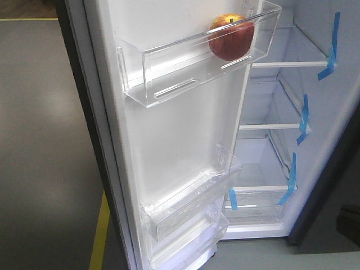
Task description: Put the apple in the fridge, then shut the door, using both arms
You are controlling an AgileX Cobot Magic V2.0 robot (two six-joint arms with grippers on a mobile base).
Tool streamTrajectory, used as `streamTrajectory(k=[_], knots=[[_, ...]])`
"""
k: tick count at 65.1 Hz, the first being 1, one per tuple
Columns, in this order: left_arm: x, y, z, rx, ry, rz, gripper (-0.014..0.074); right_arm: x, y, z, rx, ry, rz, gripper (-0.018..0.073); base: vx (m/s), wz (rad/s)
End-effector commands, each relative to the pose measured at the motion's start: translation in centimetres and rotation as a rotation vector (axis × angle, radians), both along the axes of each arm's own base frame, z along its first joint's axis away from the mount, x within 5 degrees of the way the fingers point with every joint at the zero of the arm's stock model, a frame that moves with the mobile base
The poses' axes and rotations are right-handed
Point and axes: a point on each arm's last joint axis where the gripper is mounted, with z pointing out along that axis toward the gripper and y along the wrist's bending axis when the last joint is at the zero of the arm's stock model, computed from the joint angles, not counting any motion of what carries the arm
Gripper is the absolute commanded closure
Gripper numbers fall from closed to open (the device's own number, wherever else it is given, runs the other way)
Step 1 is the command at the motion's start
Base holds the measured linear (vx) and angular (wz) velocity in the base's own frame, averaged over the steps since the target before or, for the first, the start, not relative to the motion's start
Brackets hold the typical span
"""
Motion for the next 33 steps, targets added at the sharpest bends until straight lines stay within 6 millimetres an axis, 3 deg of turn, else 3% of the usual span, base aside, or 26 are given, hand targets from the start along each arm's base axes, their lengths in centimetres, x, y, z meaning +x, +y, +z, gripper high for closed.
streamTrajectory(k=[1, 7, 23, 33], knots=[[-1.0, -0.4, 0.7, -0.143, -0.114, -0.160, 0.0604, 0.2, 0.0, 1.2, 0.072, -0.043, -0.029, 0.0563, 0.00, 0.00], [-1.5, 0.0, 1.2, -0.338, -0.134, -0.279, 0.0604, 0.2, 0.0, 1.2, 0.074, -0.040, -0.030, 0.0563, 0.00, 0.00], [-1.9, 3.0, 1.9, -1.116, -0.182, -0.609, 0.0604, 0.2, 0.0, 1.2, 0.075, -0.039, -0.029, 0.0563, 0.00, 0.00], [-2.6, 3.9, 3.0, -1.237, -0.283, -0.688, 0.0604, 0.2, 0.0, 1.2, 0.075, -0.039, -0.029, 0.0563, 0.00, 0.00]])
